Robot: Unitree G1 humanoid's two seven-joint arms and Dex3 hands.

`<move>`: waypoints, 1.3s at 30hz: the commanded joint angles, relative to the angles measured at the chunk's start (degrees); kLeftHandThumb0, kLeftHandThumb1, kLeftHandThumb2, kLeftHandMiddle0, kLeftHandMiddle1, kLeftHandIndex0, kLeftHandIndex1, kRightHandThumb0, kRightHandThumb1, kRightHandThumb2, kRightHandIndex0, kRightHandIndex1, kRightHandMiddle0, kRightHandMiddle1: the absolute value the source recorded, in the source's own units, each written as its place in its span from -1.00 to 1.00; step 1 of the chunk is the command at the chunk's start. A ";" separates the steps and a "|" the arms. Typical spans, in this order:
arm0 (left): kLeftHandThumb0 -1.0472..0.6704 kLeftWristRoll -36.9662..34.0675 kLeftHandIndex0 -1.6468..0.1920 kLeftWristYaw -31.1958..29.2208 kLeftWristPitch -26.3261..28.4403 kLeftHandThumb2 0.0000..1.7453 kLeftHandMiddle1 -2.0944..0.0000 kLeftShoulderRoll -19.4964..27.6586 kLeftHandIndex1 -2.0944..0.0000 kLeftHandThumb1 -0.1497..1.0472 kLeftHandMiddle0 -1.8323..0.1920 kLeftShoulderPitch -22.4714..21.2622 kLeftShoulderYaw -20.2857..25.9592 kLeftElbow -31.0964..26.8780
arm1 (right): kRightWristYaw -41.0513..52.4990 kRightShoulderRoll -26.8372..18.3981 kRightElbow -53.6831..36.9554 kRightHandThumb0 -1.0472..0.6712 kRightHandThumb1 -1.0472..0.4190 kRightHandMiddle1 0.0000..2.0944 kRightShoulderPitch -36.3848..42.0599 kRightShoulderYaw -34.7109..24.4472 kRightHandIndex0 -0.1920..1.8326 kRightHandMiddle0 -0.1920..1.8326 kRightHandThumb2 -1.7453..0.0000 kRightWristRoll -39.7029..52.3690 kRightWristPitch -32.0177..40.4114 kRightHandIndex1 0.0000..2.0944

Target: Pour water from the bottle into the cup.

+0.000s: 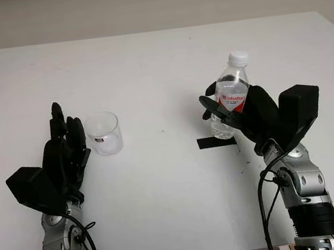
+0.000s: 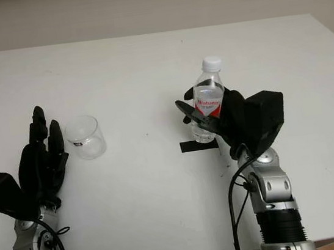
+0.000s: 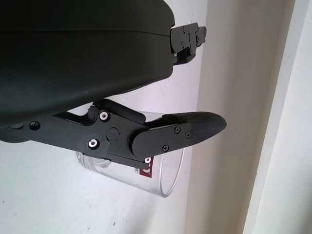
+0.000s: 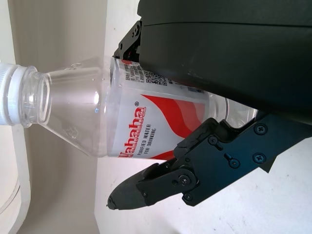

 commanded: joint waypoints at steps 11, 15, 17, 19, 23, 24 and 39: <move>-0.54 -0.05 0.97 0.07 0.28 -0.38 0.95 0.16 0.95 1.00 0.96 1.48 0.28 -1.09 | -1.44 0.95 3.41 -0.22 -1.00 1.00 -2.63 1.57 0.71 0.32 0.56 -2.02 -1.21 1.00; -0.53 -0.13 0.98 0.07 0.34 -0.38 0.95 0.14 0.95 1.00 0.96 1.41 0.33 -1.03 | -0.97 0.59 3.73 -0.23 -1.00 1.00 -2.53 1.65 0.74 0.35 0.57 -2.20 -1.21 1.00; -0.53 -0.31 0.98 -0.22 0.44 -0.38 0.95 0.22 0.95 1.00 0.97 1.33 0.36 -0.95 | -0.65 0.55 4.02 -0.23 -1.00 1.00 -2.51 1.57 0.73 0.34 0.57 -2.16 -1.42 1.00; -0.53 -0.29 0.98 -0.34 0.38 -0.38 0.95 0.26 0.95 1.00 0.97 1.29 0.37 -0.89 | -0.31 0.51 4.49 -0.23 -1.00 1.00 -2.50 1.47 0.72 0.33 0.58 -2.13 -1.88 1.00; -0.53 -0.17 0.98 -0.20 0.58 -0.37 0.95 0.32 0.95 1.00 0.97 1.32 0.43 -1.03 | 0.40 0.30 5.02 -0.23 -1.00 1.00 -2.27 1.57 0.67 0.29 0.57 -2.32 -2.82 1.00; -0.53 -0.42 0.98 -0.47 0.56 -0.37 0.95 0.38 0.95 1.00 0.97 1.31 0.53 -0.94 | 0.66 0.20 5.07 -0.24 -1.00 1.00 -2.23 1.63 0.65 0.27 0.58 -2.37 -2.89 1.00; -0.52 -0.27 0.97 -0.37 1.21 -0.38 0.95 0.64 0.95 1.00 0.96 1.20 0.86 -1.35 | 6.50 -0.49 7.63 -0.39 -0.93 0.92 -0.78 1.45 -0.28 -0.51 0.93 -1.42 -8.48 1.00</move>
